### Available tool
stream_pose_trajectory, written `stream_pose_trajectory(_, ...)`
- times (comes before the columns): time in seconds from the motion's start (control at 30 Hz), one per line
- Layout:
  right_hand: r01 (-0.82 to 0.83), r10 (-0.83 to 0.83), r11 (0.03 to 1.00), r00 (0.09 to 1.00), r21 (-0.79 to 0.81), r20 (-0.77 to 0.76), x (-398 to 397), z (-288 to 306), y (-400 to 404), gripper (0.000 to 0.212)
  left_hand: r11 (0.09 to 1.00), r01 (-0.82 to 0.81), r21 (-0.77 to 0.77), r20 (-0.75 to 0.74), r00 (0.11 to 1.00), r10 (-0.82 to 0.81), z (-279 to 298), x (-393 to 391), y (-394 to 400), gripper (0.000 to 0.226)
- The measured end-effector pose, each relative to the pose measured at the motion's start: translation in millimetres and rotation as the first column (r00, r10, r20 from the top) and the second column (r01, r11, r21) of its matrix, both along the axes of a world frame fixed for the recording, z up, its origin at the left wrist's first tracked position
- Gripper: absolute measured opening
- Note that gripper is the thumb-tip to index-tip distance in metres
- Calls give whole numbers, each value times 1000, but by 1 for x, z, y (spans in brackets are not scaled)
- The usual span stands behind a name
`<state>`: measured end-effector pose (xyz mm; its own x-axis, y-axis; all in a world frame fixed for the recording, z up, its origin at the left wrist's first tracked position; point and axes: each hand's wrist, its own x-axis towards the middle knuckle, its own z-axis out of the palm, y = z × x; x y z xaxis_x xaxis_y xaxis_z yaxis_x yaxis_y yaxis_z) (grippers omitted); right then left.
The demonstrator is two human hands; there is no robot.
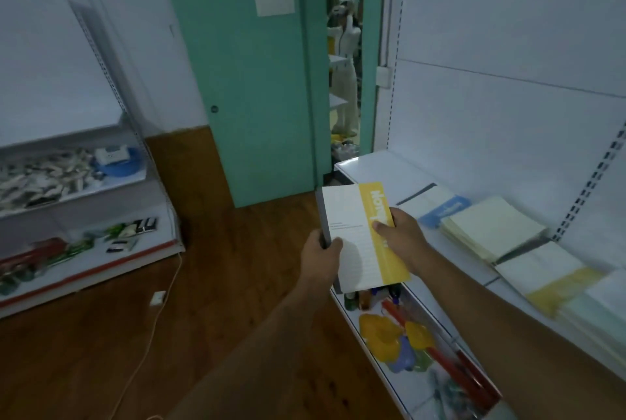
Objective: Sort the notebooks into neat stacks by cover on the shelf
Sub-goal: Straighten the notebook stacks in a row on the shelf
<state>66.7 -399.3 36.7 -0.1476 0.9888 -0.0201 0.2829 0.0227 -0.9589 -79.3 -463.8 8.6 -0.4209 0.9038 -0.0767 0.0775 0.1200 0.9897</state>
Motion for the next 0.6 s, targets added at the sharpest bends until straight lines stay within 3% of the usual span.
stream_pose_trajectory(0.3,-58,57,997,998,-51,-18,-76,-16,53,16,999,-52,-18,69,996,53,-16,-63,30,21)
stream_pose_trajectory(0.47,10,-20,997,992,-80,-128,-76,-19,108,13,998,-57,-22,11,998,57,-4,-68,90,27)
stream_pose_trajectory(0.6,105,-122,990,973,-97,-194,-45,-14,162,30,996,23,84,11,1000,-24,14,-39,147,27)
